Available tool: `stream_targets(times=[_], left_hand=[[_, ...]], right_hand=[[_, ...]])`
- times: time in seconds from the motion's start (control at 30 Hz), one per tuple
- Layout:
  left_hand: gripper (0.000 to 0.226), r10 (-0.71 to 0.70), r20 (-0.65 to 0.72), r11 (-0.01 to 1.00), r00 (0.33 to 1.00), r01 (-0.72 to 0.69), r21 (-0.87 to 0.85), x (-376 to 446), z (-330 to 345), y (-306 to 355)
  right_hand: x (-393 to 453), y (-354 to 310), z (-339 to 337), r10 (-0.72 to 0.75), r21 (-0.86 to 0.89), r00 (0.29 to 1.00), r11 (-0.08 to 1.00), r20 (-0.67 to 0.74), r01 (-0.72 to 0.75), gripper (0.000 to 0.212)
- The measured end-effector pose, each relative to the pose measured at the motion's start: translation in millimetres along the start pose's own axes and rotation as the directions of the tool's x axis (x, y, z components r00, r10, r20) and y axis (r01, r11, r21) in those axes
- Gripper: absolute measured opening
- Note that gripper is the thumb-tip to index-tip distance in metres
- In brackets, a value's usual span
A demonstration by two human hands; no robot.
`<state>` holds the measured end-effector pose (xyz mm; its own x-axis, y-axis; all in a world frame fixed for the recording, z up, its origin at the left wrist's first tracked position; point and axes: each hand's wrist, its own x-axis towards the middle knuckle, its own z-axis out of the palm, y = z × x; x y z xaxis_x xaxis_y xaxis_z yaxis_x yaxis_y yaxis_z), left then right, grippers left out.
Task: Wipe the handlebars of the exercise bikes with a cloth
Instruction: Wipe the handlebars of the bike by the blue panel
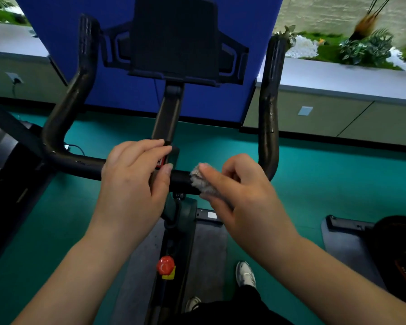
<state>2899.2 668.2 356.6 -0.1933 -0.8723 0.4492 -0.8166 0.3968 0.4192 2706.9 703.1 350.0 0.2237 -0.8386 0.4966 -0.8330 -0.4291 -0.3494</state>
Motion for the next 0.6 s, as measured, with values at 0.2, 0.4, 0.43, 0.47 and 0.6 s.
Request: stream_targets(times=[0.2, 0.4, 0.43, 0.47, 0.6], left_hand=[[0.035, 0.016, 0.005, 1.000, 1.000, -0.016, -0.004, -3, -1, -3], [0.038, 0.022, 0.016, 1.000, 1.000, -0.022, 0.000, -4, 0, -4], [0.038, 0.031, 0.023, 1.000, 0.999, -0.031, 0.005, -4, -1, -5], [0.039, 0.039, 0.029, 0.999, 0.999, -0.039, 0.008, -4, -1, -5], [0.038, 0.046, 0.048, 0.999, 0.998, -0.047, 0.026, -4, -3, -5]], right_hand=[[-9, 25, -17, 0.058, -0.063, 0.990, 0.996, -0.126, -0.066, 0.033], [6, -12, 12, -0.006, -0.062, 0.997, 0.998, -0.077, 0.001, 0.030], [11, -19, 17, -0.018, -0.061, 0.998, 0.998, -0.061, 0.014, 0.030], [13, -22, 19, -0.029, -0.060, 0.998, 0.998, -0.051, 0.026, 0.030], [1, -5, 8, -0.055, -0.076, 0.996, 0.996, -0.071, 0.049, 0.031]])
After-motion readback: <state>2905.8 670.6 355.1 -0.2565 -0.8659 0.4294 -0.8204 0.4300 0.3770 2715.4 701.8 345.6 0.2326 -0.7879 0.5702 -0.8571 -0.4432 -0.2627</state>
